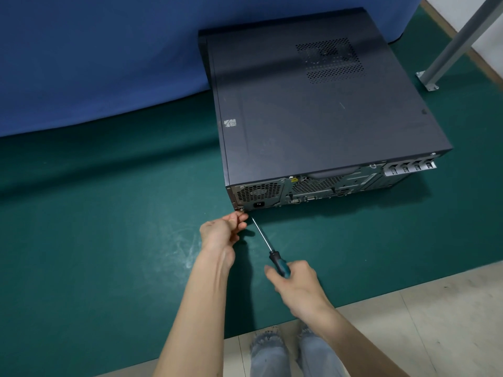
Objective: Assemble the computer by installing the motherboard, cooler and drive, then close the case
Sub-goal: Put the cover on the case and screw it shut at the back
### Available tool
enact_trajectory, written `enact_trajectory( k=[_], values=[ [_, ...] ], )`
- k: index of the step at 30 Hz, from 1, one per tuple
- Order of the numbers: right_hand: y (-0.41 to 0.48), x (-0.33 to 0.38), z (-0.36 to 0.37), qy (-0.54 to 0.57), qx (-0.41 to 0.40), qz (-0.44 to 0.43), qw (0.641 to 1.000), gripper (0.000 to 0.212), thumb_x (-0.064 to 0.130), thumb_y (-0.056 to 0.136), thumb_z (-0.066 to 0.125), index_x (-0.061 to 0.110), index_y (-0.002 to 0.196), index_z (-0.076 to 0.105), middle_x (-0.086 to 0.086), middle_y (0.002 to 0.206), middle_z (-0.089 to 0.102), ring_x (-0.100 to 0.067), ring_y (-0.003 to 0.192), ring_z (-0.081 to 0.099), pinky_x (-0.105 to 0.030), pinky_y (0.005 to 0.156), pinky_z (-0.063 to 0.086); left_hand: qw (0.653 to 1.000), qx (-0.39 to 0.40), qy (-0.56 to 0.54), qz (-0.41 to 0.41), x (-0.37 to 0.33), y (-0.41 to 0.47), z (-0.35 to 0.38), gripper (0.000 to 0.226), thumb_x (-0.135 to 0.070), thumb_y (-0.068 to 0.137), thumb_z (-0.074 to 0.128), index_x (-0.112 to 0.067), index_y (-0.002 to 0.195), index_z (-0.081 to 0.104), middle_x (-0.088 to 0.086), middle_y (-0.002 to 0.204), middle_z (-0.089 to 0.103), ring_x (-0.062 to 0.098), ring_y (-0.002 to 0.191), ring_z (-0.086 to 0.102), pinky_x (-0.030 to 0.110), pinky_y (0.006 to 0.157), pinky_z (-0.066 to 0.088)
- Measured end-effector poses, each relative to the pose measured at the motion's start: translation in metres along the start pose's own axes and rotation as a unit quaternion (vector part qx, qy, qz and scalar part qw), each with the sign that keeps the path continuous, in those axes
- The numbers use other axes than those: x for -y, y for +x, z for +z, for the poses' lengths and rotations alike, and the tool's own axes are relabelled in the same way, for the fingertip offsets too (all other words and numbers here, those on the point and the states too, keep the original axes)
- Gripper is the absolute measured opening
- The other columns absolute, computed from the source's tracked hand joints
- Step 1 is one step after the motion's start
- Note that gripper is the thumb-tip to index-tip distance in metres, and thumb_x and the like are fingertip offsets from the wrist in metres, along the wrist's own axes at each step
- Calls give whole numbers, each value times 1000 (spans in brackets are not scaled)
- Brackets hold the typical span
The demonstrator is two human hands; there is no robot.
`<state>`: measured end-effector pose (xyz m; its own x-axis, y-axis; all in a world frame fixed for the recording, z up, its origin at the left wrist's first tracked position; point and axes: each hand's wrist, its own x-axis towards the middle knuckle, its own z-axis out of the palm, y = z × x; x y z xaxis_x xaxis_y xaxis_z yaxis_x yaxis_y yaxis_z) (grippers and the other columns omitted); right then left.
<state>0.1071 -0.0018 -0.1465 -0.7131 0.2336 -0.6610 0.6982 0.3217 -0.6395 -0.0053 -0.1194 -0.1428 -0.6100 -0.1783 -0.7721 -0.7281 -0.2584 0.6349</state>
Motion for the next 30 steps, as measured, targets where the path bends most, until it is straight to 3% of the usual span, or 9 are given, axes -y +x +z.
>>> enact_trajectory(
  k=[7, 12, 20, 30],
  values=[
    [10, 17, 14, 4, 2, -8, 1000, 46, 34, 91, 59, 16, 54, 38, 4, 47, 38, -16, 40, 32, -25, 43, 28, 998, 53, 33, -11, -8, -1, -10, 15, -8, 92, 55, -10, 82, 67, -3, 66, 70, 7, 62, 46, 26, 62, 34],
    [14, 24, 18, 7, 4, 3, 1000, 43, 33, 92, 58, 18, 56, 40, 3, 49, 39, -17, 41, 33, -25, 42, 29, 997, 64, 37, 7, -12, 1, -11, 12, -3, 91, 56, 1, 86, 66, 9, 76, 69, 9, 59, 52, 20, 52, 40],
    [11, 18, 19, -53, -13, -4, 999, 44, 30, 90, 57, 16, 53, 37, 8, 43, 34, -10, 35, 28, -24, 37, 26, 996, 69, 51, 2, -12, 4, -14, 10, -6, 90, 58, -3, 86, 67, 9, 82, 69, 9, 59, 55, 22, 57, 40],
    [16, 18, 26, -106, -28, -10, 994, 39, 33, 94, 53, 18, 60, 41, 2, 58, 46, -19, 50, 42, -27, 50, 34, 995, 84, 59, -4, -14, 4, -17, 11, -7, 90, 58, -2, 90, 68, 7, 81, 70, 8, 60, 55, 22, 57, 40]
  ],
)
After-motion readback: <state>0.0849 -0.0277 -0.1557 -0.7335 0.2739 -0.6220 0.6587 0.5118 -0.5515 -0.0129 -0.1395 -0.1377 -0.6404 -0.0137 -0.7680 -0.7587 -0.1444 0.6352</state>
